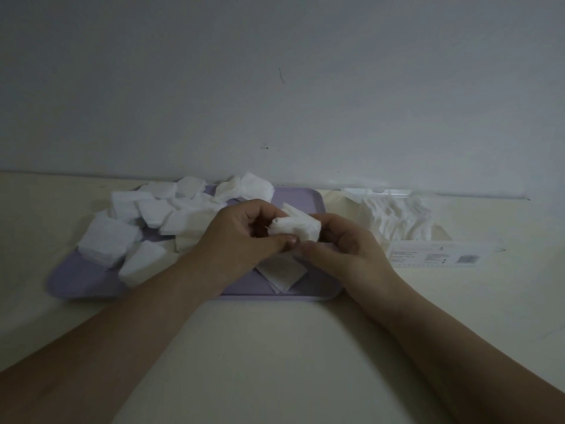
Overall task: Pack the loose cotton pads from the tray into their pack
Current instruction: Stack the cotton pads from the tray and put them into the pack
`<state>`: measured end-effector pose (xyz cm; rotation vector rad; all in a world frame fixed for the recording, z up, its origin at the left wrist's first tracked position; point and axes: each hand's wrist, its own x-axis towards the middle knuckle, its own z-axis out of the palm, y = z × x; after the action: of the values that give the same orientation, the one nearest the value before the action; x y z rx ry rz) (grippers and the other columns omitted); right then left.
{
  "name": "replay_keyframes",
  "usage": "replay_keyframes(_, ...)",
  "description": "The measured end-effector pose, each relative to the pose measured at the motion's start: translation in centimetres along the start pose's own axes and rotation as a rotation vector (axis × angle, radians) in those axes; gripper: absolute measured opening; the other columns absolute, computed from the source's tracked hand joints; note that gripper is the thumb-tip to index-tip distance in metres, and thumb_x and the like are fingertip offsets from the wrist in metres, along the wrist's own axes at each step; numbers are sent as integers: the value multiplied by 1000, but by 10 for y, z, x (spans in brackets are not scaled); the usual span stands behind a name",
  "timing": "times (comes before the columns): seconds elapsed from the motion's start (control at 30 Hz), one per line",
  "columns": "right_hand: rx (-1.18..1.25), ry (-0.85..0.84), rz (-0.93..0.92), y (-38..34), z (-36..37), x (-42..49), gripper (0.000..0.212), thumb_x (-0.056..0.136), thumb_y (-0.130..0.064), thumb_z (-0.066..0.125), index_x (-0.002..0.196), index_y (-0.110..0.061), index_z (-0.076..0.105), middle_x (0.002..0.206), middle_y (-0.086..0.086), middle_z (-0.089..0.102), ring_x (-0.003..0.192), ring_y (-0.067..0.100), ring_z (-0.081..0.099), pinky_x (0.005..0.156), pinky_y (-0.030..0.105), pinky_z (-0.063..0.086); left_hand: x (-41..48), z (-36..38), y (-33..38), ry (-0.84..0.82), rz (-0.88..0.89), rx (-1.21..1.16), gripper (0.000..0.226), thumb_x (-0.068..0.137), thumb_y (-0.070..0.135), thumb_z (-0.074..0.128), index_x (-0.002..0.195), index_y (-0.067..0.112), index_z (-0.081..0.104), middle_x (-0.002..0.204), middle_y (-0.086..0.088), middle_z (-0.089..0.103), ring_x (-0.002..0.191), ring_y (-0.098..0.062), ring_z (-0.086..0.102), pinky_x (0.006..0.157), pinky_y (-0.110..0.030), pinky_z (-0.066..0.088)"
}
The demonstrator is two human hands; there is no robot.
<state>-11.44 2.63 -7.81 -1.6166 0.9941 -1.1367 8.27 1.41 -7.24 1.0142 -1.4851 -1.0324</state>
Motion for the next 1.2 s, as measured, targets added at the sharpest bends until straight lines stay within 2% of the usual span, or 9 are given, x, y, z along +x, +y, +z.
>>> replay_keyframes(0.1, -199, 92, -87, 4, 6, 0, 21, 90, -25, 78, 110, -26, 71, 105, -6, 77, 102, 11, 73, 92, 44, 59, 1, -1, -2, 15, 14, 34, 36, 77, -5, 84, 81, 30, 76, 95, -14, 77, 87, -25, 73, 89, -48, 59)
replay_keyframes(0.33, -444, 138, -49, 11, 6, 3, 24, 90, -13, 69, 103, -30, 59, 89, -13, 68, 85, 1, 63, 69, 10, 46, 5, 0, -6, 57, -78, 74, 14, 87, 7, 77, 97, 16, 72, 77, -11, 65, 64, -19, 62, 53, -24, 50)
replay_keyframes(0.53, -446, 110, 23, 13, 7, 7, 29, 88, -12, 67, 109, -29, 57, 96, -13, 68, 90, 6, 64, 83, 32, 55, 12, 6, -12, 21, -103, 222, 22, 94, 41, 69, 114, 33, 70, 75, -3, 68, 62, -10, 62, 62, -30, 52)
replay_keyframes(0.63, -419, 90, 29, 13, 9, 8, 46, 85, -7, 67, 120, -33, 51, 107, -12, 64, 101, 8, 63, 94, 42, 54, 11, 10, -11, -6, -61, 293, 15, 98, 37, 65, 106, 31, 75, 89, 4, 76, 78, -8, 68, 73, -27, 55)
replay_keyframes(0.73, -444, 55, -72, 11, 9, 5, 70, 87, -8, 65, 142, -40, 38, 129, -6, 54, 113, 11, 58, 103, 38, 49, 9, 9, -9, 1, -50, 308, 13, 100, 32, 64, 100, 27, 76, 77, 11, 74, 67, -1, 64, 64, -18, 52)
replay_keyframes(0.83, -588, 5, -162, 15, 12, 4, 62, 94, -13, 56, 148, -39, 40, 134, -5, 48, 118, 17, 55, 104, 42, 46, 8, 9, -6, 18, -49, 304, 15, 102, 28, 60, 104, 25, 74, 74, -4, 71, 58, -5, 59, 57, -23, 52)
replay_keyframes(0.97, -665, 19, -72, 20, 10, 8, 56, 103, -11, 47, 156, -23, 36, 136, 5, 46, 127, 24, 48, 113, 36, 34, 10, 2, -1, 92, -45, 401, 14, 101, 19, 57, 105, 23, 71, 77, 6, 70, 56, 4, 60, 58, -13, 47)
replay_keyframes(1.03, -716, 38, -44, 21, 9, 9, 57, 102, -19, 42, 158, -18, 32, 132, 10, 47, 126, 29, 46, 110, 31, 30, 9, -5, 4, -24, -74, 649, 2, 91, 25, 68, 91, 26, 70, 74, 12, 67, 58, 6, 57, 62, -15, 45)
replay_keyframes(1.2, -689, 100, -46, 20, 10, 10, 61, 102, -13, 49, 159, -12, 28, 135, 14, 50, 126, 32, 48, 107, 33, 33, 0, -4, 14, -240, -132, 899, 34, 75, 51, 81, 83, 23, 66, 83, 4, 70, 76, -11, 64, 74, -32, 53)
